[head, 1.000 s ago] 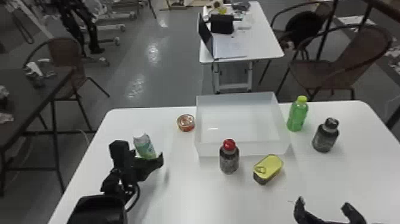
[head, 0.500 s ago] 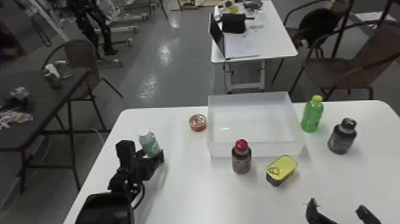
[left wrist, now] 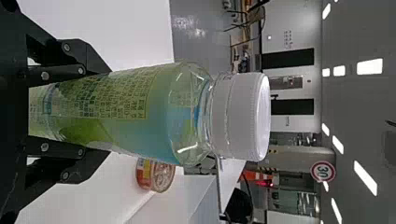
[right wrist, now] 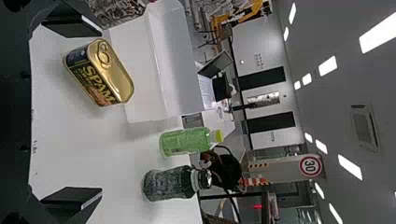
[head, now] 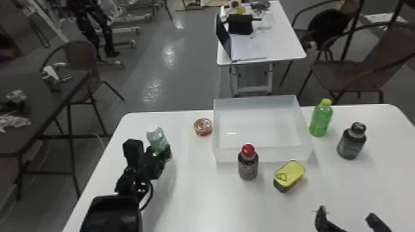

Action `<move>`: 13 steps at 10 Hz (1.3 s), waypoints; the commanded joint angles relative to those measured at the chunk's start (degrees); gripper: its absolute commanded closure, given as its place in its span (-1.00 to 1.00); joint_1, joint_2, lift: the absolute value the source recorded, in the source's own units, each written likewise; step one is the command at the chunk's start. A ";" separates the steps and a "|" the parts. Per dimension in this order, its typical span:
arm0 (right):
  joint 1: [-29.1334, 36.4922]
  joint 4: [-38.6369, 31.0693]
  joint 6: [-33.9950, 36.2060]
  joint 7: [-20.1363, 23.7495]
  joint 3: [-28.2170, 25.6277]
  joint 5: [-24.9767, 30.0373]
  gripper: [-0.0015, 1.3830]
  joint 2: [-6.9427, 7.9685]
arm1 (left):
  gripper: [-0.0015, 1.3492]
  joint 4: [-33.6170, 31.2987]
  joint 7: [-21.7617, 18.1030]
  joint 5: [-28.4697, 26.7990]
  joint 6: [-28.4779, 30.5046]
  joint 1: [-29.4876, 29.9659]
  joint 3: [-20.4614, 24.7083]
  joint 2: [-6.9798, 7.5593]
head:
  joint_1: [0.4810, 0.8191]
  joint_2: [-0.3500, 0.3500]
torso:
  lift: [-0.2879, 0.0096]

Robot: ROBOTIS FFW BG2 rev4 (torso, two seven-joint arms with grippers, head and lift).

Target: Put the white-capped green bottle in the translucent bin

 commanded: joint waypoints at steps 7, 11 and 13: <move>-1.41 1.17 0.00 0.43 0.34 -0.46 -0.86 0.09 | 0.22 -16.36 -15.37 -16.31 16.54 -11.30 -21.29 -2.57 | 0.27 -0.06 | 0.77; -4.48 3.71 0.44 1.58 1.31 -0.64 -0.86 0.09 | 0.22 2.97 -19.59 -34.15 16.89 -22.81 -27.00 -5.56 | 0.27 -0.28 | 0.77; -6.77 5.56 0.62 2.46 1.75 -0.55 -0.86 0.26 | 0.16 10.44 -18.62 -43.38 17.42 -26.68 -31.92 -5.73 | 0.27 -0.26 | 0.77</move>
